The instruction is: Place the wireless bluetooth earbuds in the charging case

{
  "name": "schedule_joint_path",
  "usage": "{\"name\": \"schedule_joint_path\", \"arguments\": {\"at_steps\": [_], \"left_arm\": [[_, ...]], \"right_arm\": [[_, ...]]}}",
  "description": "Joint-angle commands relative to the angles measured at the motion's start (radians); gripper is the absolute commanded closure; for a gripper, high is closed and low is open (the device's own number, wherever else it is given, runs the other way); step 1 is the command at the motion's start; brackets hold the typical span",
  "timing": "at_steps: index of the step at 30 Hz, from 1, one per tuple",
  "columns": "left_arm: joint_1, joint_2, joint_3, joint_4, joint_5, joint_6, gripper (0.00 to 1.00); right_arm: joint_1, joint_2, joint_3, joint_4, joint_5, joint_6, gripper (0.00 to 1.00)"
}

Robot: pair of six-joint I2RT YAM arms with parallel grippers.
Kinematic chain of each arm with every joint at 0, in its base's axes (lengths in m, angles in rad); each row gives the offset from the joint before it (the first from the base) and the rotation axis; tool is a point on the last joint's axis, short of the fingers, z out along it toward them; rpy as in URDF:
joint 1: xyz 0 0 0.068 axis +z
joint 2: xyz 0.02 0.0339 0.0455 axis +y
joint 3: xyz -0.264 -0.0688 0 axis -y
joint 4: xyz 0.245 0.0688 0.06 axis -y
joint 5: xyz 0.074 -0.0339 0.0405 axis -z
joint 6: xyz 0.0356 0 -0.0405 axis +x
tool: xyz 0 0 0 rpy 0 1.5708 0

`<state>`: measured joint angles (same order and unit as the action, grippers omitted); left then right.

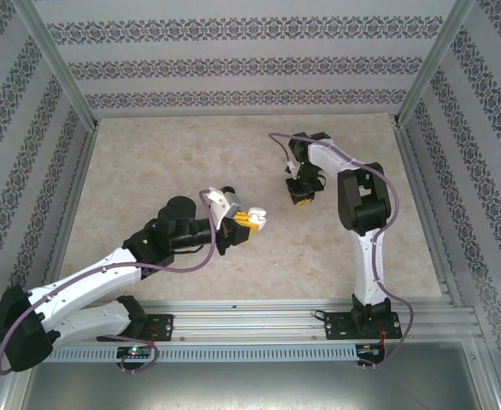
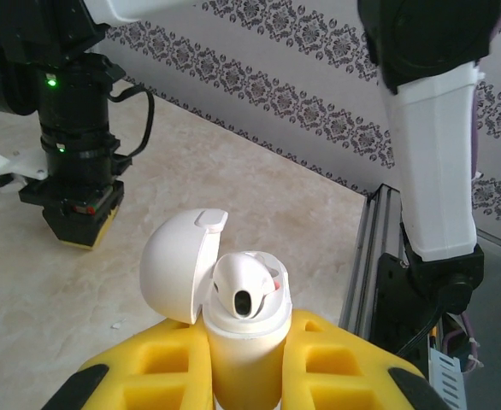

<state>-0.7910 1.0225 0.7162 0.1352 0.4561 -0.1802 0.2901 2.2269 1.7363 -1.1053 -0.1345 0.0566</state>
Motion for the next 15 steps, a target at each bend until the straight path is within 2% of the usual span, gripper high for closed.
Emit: {"name": "schedule_joint_path", "arguments": {"at_steps": [1,11,15], "left_arm": [[0.007,-0.022,-0.013,0.035,0.022,-0.004,1.0],[0.006,-0.053,-0.049,0.045,0.015,-0.024,1.0],[0.006,-0.054,-0.052,0.043,0.007,-0.019,1.0]], "right_arm": [[0.037,-0.097,-0.104,0.017,-0.04,0.078,0.89],[0.197,-0.308,-0.513,0.154,-0.092,0.263,0.87],[0.243,-0.332,-0.585,0.176,-0.102,0.304,0.75]]}}
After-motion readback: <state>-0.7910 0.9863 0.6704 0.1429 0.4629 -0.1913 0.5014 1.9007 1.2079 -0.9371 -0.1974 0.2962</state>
